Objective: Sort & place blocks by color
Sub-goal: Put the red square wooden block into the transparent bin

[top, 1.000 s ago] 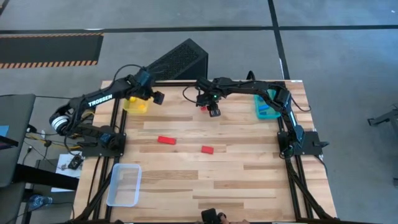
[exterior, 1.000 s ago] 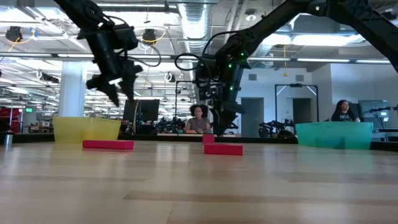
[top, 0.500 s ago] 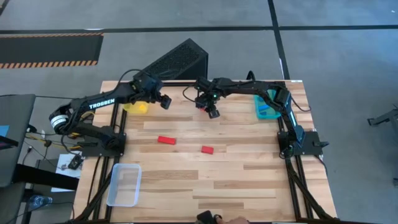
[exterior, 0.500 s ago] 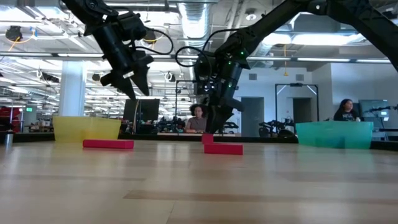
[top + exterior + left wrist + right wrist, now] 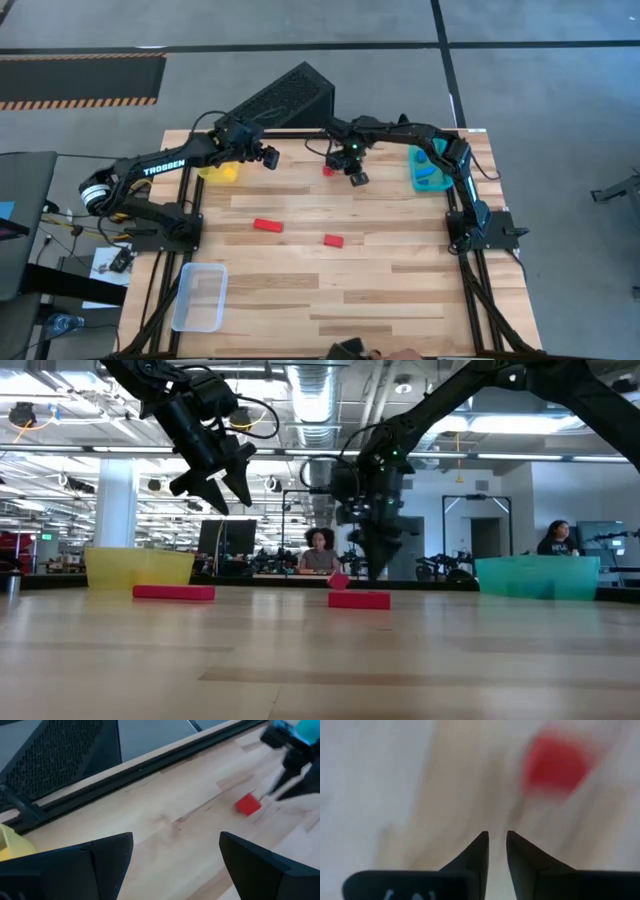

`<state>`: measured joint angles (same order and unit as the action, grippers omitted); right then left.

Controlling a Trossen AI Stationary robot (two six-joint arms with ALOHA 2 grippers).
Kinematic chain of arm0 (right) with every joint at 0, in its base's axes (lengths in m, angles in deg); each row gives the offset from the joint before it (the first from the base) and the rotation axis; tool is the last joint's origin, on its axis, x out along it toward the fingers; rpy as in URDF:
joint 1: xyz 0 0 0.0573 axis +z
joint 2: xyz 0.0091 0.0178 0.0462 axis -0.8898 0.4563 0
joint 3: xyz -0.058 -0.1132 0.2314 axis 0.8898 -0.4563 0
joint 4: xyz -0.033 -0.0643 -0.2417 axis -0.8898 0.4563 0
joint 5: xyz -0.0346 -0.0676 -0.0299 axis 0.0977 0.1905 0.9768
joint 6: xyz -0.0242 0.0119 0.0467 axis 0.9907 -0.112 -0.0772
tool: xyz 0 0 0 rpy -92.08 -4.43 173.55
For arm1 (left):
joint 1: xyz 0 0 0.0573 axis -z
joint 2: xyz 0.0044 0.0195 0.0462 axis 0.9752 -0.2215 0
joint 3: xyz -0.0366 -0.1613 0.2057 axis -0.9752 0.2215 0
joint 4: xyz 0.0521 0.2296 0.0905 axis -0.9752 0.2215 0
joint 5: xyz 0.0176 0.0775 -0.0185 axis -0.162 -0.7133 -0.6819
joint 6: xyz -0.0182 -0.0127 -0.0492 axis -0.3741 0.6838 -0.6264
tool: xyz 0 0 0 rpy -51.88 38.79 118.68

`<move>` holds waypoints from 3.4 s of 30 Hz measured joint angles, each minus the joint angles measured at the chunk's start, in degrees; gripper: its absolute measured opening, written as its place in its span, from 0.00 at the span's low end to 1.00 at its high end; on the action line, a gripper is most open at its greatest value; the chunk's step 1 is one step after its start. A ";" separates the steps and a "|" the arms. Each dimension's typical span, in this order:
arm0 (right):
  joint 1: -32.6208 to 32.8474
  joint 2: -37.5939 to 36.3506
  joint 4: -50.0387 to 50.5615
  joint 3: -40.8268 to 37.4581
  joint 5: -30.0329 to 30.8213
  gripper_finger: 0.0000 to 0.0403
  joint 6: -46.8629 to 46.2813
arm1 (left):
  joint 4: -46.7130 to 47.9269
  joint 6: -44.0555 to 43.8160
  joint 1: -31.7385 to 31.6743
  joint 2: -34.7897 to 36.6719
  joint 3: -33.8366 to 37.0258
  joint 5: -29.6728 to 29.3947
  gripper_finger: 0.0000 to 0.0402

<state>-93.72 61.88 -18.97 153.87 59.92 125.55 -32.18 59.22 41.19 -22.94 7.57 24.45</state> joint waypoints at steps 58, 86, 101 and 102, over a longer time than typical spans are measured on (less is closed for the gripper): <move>2.49 5.38 16.58 29.43 -13.31 0.01 -40.87 | -18.96 11.05 1.11 -9.59 0.00 13.18 0.65; 12.25 -30.35 -25.79 -22.12 11.89 0.11 -88.69 | -46.01 14.49 3.56 -29.62 -0.87 27.03 0.50; 17.64 -36.82 -12.00 -22.10 25.91 0.13 -98.44 | -31.49 26.55 5.94 -37.61 -10.92 24.74 0.51; 17.64 -37.15 -11.82 -22.10 26.12 0.13 -98.44 | -30.35 28.28 6.13 -37.62 -11.15 24.82 0.51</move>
<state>-76.08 24.74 -30.79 131.78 86.04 27.11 -62.54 87.50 47.33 -60.55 -3.59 49.27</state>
